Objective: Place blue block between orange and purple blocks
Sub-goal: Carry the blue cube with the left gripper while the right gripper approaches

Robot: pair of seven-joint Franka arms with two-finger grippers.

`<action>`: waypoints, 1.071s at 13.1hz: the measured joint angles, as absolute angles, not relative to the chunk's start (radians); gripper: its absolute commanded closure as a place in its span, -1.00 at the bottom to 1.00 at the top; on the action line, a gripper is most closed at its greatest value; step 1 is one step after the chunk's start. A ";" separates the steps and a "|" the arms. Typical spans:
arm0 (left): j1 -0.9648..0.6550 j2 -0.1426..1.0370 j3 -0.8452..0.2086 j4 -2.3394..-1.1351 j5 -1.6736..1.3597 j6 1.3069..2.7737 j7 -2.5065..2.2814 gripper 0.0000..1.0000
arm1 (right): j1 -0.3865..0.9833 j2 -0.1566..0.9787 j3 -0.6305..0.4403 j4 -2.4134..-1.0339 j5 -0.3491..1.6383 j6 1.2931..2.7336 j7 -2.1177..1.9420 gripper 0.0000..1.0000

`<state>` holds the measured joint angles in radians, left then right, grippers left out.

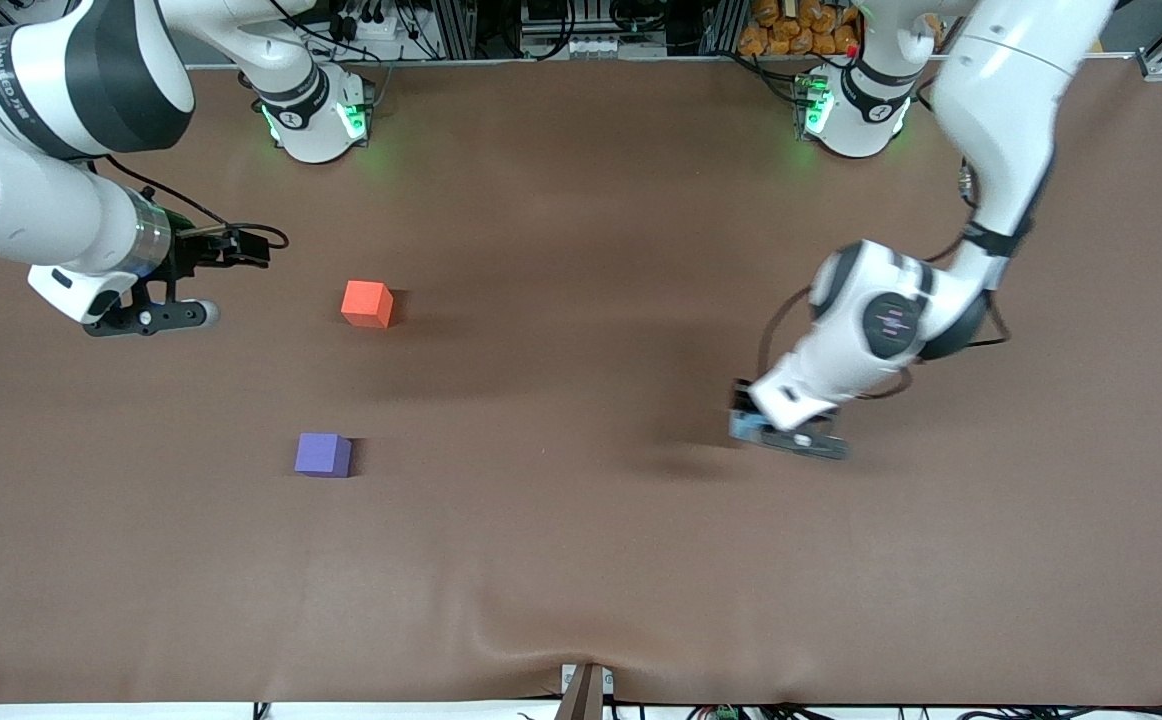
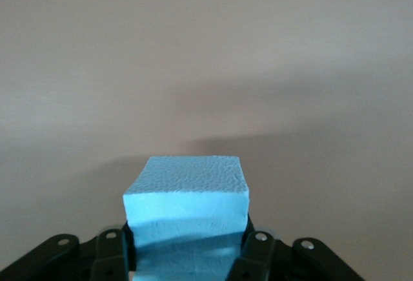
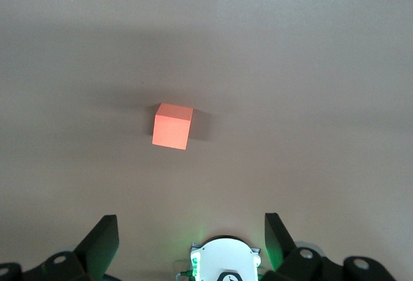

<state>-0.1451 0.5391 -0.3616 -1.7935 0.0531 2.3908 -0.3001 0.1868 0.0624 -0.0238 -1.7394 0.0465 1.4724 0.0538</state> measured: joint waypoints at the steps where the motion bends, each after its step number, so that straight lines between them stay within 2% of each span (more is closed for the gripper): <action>1: -0.213 0.556 -0.361 -1.738 0.053 2.357 -0.370 1.00 | 0.187 0.063 -0.024 -1.741 0.051 1.475 0.054 -1.00; 3: -0.340 0.611 -0.360 -1.616 0.053 2.291 -0.515 1.00 | 0.187 0.070 -0.023 -1.746 0.073 1.487 0.054 -1.00; 6: -0.495 0.721 -0.348 -1.473 0.053 2.266 -0.680 1.00 | 0.195 0.107 -0.021 -1.749 0.099 1.531 0.054 -1.00; 8: -0.619 0.807 -0.269 -1.383 0.053 2.267 -0.761 1.00 | 0.206 0.136 -0.021 -1.749 0.112 1.559 0.054 -1.00; 10: -0.738 0.892 -0.178 -1.299 0.045 2.290 -0.854 -0.27 | 0.212 0.156 -0.021 -1.749 0.126 1.568 0.054 -1.00; 11: -0.772 0.929 -0.159 -1.269 0.045 2.323 -0.903 -0.99 | 0.212 0.162 -0.021 -1.749 0.131 1.574 0.054 -1.00; 14: -0.789 0.982 -0.150 -1.227 0.045 2.380 -0.940 -1.00 | 0.233 0.184 -0.021 -1.749 0.136 1.615 0.055 -1.00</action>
<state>-0.7885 0.9819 -0.1496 -1.2268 0.0451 2.3802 -0.9404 0.2330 0.1841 -0.0210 -1.7495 0.1359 1.6146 0.0546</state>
